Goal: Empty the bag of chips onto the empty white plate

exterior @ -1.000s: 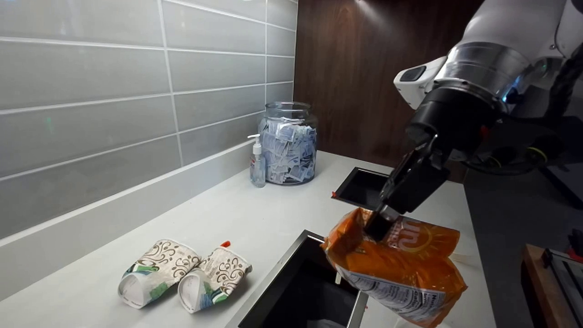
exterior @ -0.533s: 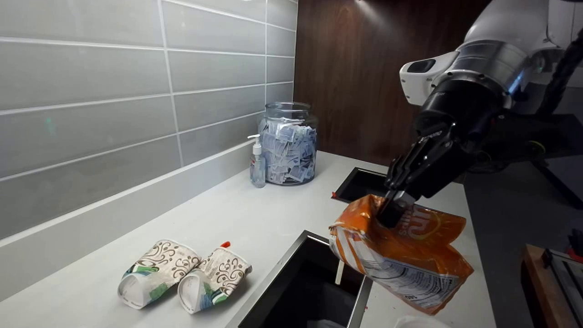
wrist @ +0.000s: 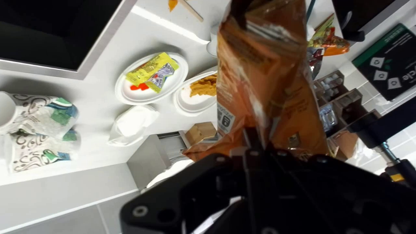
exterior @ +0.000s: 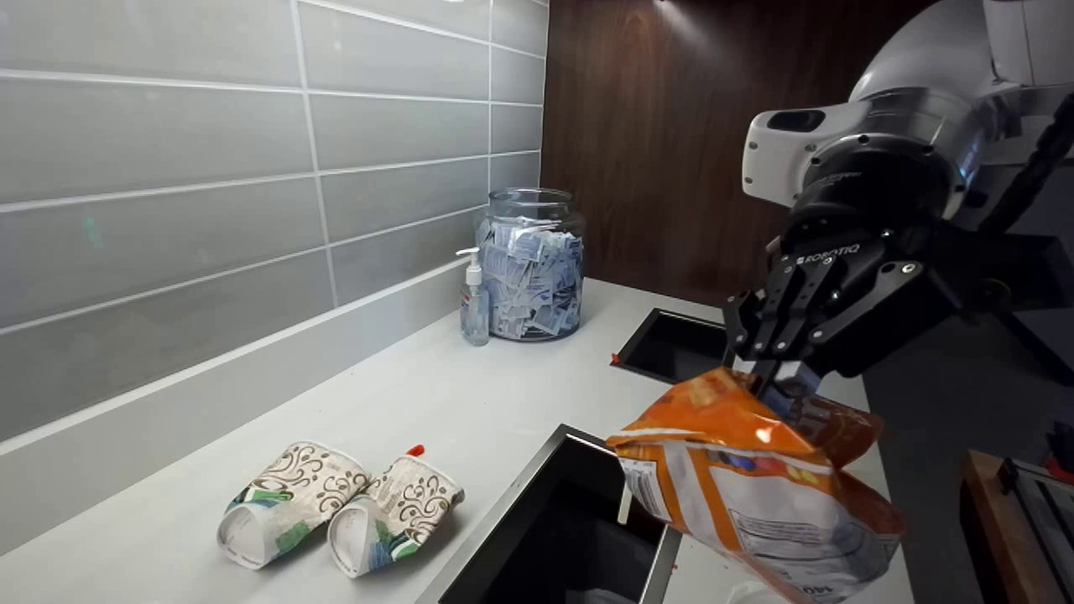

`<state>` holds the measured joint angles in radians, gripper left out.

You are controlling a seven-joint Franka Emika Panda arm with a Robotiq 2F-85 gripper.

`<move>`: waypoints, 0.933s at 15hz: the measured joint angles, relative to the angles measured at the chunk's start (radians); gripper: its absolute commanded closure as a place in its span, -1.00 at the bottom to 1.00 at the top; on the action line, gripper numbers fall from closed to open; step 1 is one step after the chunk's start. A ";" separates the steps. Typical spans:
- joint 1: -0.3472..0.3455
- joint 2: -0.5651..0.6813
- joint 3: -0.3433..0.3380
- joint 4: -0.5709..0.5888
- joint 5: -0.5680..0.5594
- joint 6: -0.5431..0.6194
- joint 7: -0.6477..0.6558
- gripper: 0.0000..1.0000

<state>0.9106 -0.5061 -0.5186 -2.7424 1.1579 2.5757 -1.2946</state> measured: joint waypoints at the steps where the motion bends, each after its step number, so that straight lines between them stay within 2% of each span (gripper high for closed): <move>1: 0.000 0.000 -0.010 0.001 0.001 -0.024 -0.026 1.00; 2: -0.024 0.003 0.004 0.001 0.019 -0.063 -0.055 0.98; 4: -0.122 0.016 0.081 0.000 0.059 -0.133 -0.095 0.98; 5: -0.149 0.020 0.104 -0.001 0.067 -0.144 -0.102 0.98; 11: -0.164 0.027 0.118 -0.001 0.073 -0.145 -0.107 1.00; 12: -0.193 0.030 0.148 -0.001 0.079 -0.155 -0.107 1.00; 14: -0.304 0.037 0.249 0.002 0.088 -0.224 -0.126 1.00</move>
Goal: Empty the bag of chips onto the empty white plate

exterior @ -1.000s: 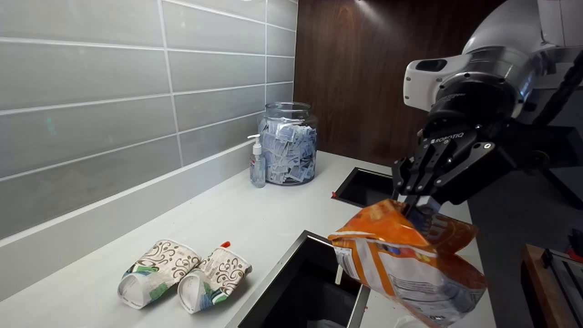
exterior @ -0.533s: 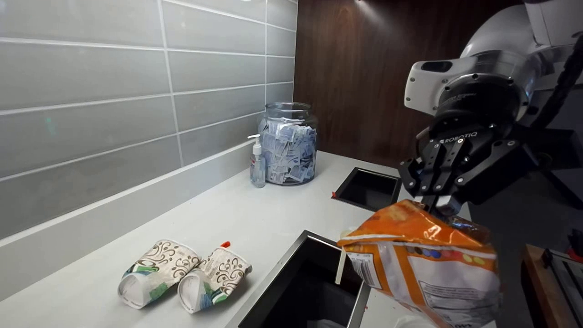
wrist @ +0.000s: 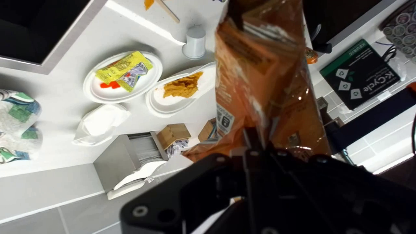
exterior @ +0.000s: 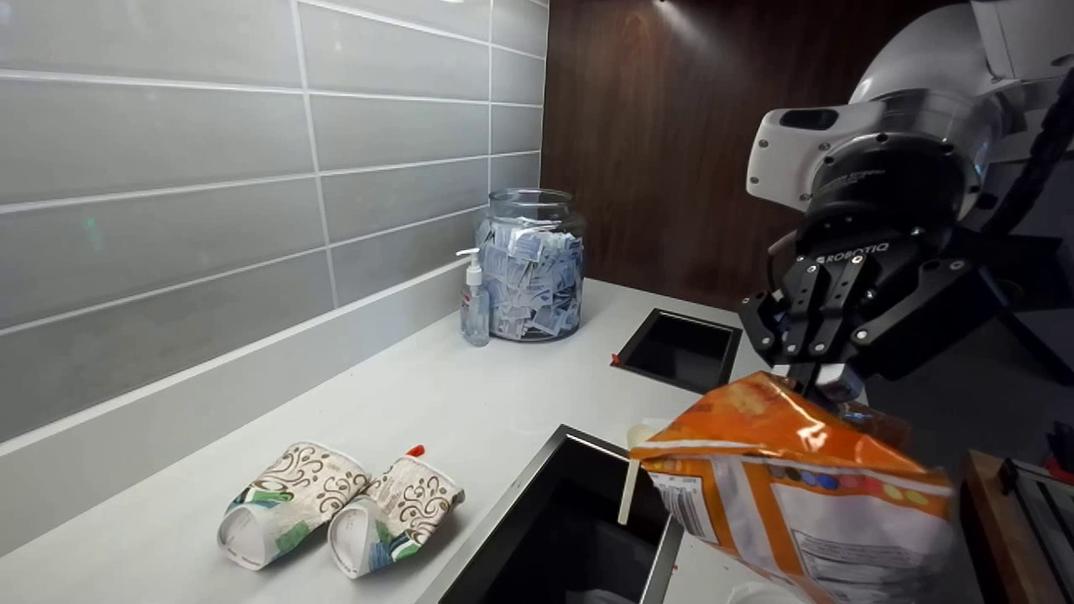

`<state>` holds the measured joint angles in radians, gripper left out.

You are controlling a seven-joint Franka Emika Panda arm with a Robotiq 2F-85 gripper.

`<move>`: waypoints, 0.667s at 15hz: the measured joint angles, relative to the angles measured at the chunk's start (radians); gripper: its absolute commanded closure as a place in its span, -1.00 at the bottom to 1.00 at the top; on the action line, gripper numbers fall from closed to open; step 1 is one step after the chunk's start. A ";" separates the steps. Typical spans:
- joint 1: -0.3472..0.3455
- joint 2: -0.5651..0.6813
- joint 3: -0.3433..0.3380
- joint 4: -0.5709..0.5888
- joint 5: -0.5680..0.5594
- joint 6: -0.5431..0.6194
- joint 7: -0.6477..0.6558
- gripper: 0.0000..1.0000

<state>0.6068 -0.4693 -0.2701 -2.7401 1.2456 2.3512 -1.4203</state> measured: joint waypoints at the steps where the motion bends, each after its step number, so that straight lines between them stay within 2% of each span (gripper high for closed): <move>1: -0.050 0.001 0.043 0.001 0.006 -0.046 -0.026 1.00; 6: -0.263 0.001 0.180 -0.002 0.021 -0.242 -0.152 1.00; 10: -0.362 0.006 0.239 -0.002 0.021 -0.285 -0.211 1.00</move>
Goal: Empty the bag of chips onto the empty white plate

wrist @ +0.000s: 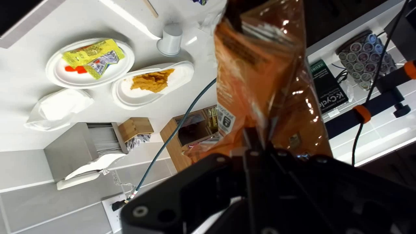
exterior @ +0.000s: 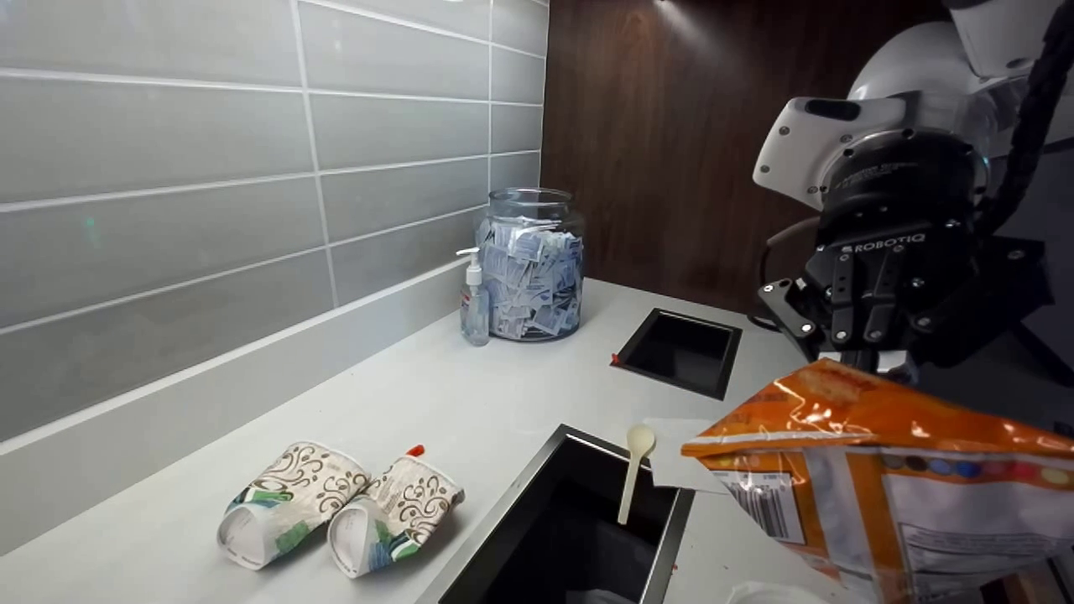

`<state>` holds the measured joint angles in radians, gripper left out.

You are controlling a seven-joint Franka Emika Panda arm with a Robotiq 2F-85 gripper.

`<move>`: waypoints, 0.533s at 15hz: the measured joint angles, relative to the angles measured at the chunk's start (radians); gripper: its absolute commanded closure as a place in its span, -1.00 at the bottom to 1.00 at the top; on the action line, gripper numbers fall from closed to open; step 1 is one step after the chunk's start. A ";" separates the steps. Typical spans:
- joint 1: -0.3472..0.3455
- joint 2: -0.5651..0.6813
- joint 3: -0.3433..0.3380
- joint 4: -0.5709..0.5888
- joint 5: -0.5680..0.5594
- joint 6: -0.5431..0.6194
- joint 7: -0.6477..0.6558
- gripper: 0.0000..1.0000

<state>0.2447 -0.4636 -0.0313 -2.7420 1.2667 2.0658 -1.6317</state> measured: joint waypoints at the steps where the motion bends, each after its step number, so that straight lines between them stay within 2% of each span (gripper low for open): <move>1: -0.016 0.001 0.011 0.000 0.000 -0.004 -0.011 1.00; 8: -0.079 0.015 0.032 0.000 0.023 -0.085 -0.119 1.00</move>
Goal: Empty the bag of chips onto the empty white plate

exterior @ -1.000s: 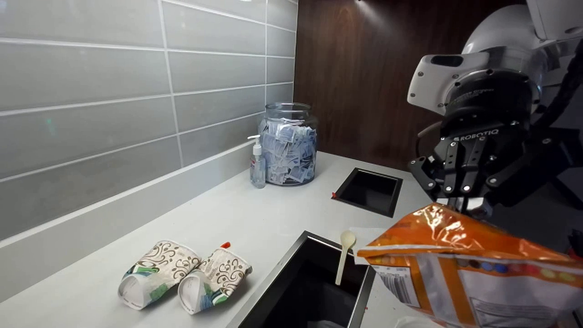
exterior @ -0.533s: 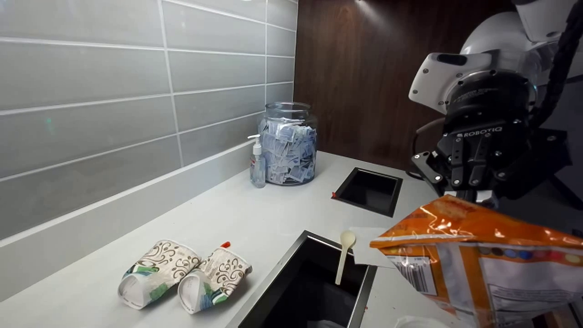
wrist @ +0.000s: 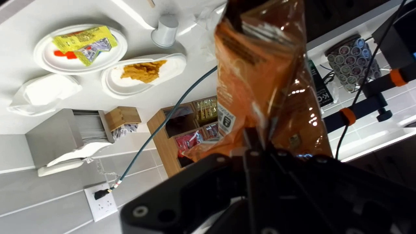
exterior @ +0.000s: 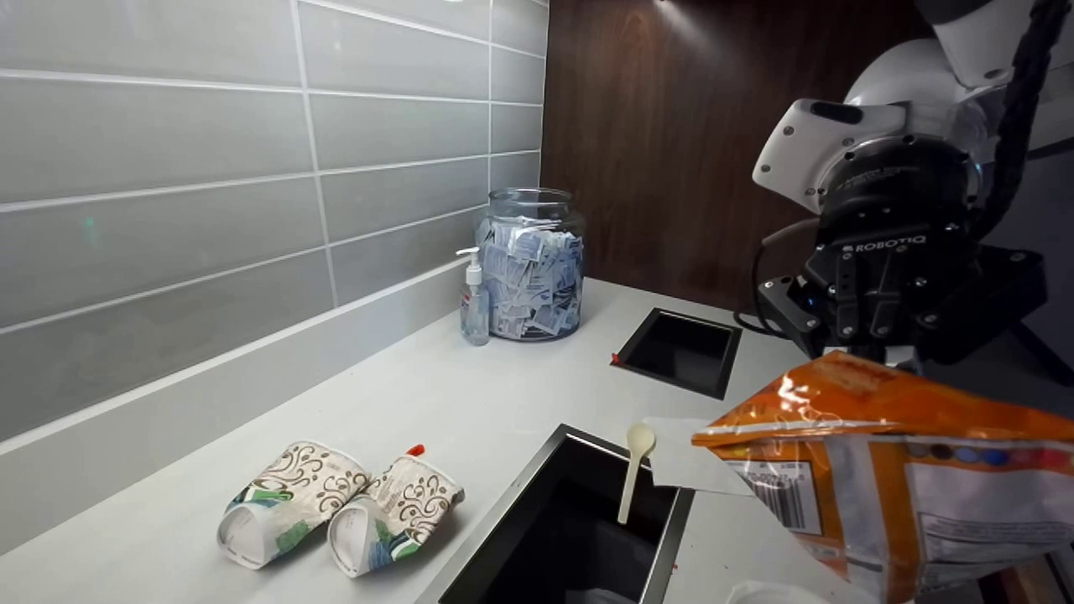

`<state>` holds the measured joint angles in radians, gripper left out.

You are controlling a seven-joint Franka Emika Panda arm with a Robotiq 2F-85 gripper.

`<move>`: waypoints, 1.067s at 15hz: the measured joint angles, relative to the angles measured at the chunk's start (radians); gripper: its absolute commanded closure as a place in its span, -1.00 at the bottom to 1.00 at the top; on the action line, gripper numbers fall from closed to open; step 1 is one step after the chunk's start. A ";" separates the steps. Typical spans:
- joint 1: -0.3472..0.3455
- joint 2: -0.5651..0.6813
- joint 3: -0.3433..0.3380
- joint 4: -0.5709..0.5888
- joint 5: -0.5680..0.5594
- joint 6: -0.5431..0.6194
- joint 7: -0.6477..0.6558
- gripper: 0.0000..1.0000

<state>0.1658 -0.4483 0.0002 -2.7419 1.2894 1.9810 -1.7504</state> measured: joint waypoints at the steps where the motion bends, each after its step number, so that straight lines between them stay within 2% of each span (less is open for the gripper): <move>1: -0.009 0.002 -0.001 0.000 0.008 -0.021 -0.020 1.00; 7: -0.057 0.016 -0.003 0.000 0.025 -0.134 -0.111 1.00; 16: -0.108 0.049 0.002 0.000 0.025 -0.220 -0.166 1.00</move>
<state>0.0574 -0.3995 0.0021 -2.7418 1.3144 1.7615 -1.9163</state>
